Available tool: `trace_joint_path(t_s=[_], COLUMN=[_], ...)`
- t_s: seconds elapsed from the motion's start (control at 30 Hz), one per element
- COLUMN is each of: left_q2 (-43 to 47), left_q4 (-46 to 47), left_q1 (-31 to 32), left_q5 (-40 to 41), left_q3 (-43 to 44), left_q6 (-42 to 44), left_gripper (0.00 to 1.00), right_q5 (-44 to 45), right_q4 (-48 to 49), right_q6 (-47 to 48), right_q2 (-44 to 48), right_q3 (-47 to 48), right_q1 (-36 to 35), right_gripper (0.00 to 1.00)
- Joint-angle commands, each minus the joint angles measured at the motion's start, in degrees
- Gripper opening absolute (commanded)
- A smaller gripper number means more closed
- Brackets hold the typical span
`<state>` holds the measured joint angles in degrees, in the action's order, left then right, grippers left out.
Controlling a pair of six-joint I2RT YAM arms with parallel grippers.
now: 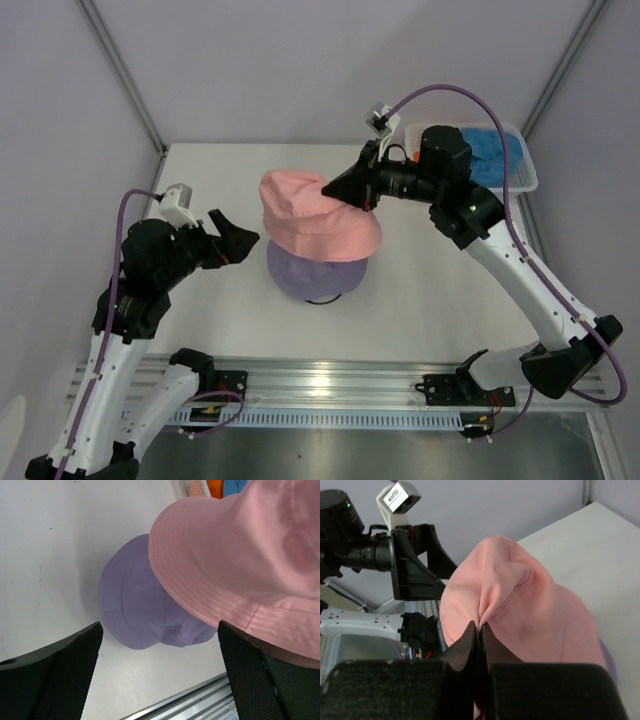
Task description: Stack the hats
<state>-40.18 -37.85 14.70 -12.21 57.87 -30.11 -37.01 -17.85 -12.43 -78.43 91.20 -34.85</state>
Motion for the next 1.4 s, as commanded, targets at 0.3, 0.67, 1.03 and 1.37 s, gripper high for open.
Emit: trace_joint_path(t_s=[0.3, 0.67, 1.03, 1.37], left_q2=[4.1, 2.7, 1.1, -1.4], left_q4=[-2.1, -0.7, 1.0, 3.8], left_q1=[-0.5, -0.4, -0.5, -0.7], left_q5=[2.5, 0.7, 0.6, 1.1], left_q3=[-1.1, -3.5, -5.6, -7.3], left_q6=[-0.8, -1.3, -2.0, -6.1], left_gripper=[0.99, 1.00, 1.00, 1.00], right_q5=[-2.0, -0.6, 1.1, 18.6], right_q4=[3.3, 2.2, -3.4, -2.6], right_q6=[5.1, 12.9, 16.5, 4.4], right_q2=[3.7, 3.0, 0.6, 10.1], right_q3=[-6.7, -13.4, -14.3, -20.9], right_q1=[-6.0, -6.1, -4.0, -0.6], right_gripper=[0.00, 0.00, 0.18, 1.00])
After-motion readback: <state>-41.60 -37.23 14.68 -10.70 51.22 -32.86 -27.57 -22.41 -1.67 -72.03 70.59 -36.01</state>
